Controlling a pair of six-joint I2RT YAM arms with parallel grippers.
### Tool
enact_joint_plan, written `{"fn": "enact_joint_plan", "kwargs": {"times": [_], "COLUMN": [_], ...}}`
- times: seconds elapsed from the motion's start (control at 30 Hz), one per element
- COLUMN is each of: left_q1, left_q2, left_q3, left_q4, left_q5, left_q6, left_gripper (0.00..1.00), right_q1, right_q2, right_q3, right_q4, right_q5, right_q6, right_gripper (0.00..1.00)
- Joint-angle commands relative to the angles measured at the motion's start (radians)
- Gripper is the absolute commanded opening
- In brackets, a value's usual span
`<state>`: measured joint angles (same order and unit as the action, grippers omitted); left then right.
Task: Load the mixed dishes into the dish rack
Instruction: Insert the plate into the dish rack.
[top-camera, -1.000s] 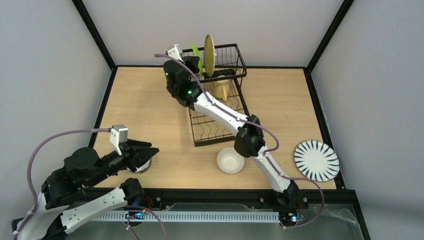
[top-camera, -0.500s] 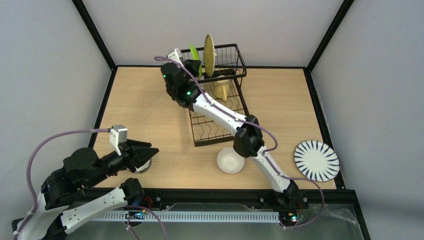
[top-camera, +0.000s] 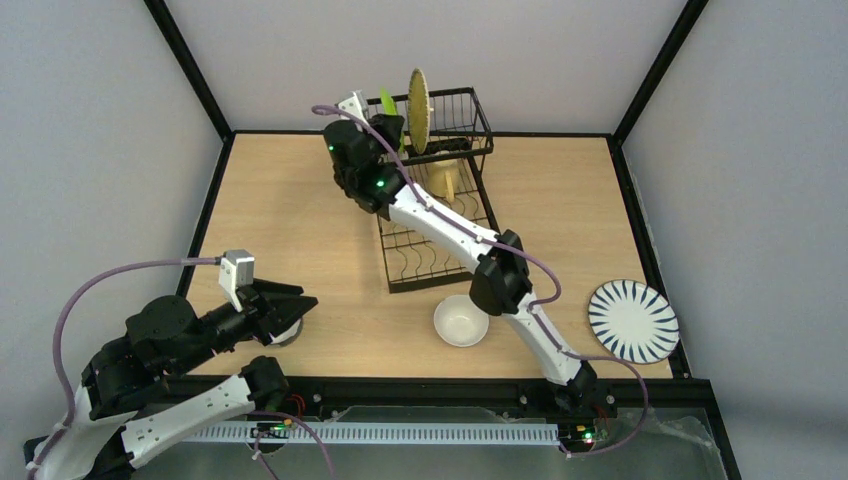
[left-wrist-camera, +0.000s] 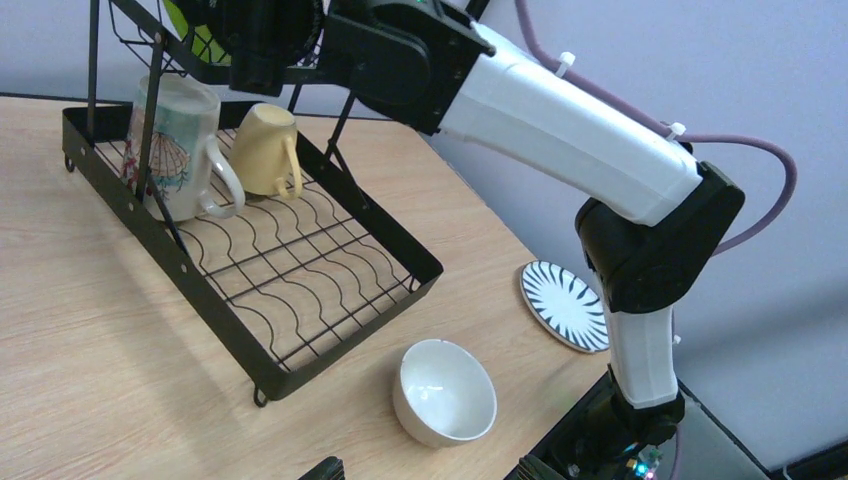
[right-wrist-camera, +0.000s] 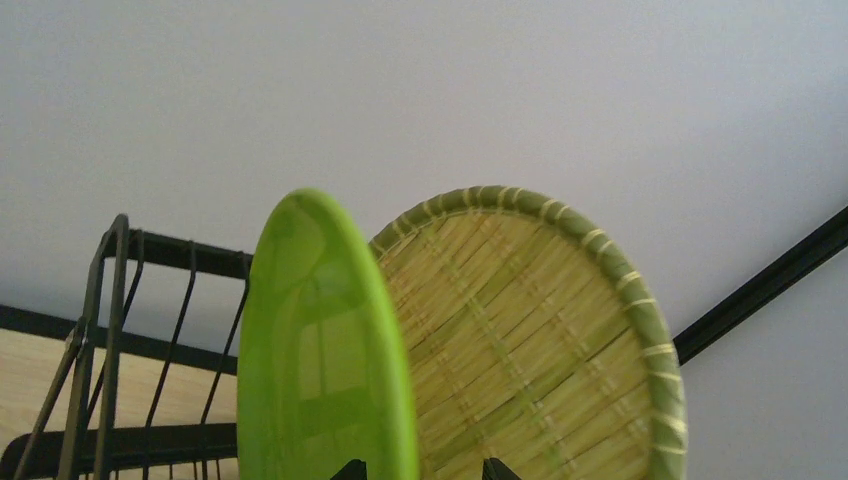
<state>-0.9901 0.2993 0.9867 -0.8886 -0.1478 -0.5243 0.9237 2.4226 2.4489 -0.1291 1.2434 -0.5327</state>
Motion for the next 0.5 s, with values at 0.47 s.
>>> {"fn": "enact_joint_plan", "kwargs": {"times": [0.47], "left_q1": [-0.003], "left_q2": [-0.013], "left_q3": [0.001], "left_q4": [0.001], "left_q5": [0.030], "left_q6": [-0.026], "left_gripper": [0.99], "right_q1": [0.027], "right_q2": [-0.186], "right_q3": [0.021], "right_q4": [-0.141], "right_q5": [-0.078], "right_q6": [0.183], "right_gripper": [0.69]}}
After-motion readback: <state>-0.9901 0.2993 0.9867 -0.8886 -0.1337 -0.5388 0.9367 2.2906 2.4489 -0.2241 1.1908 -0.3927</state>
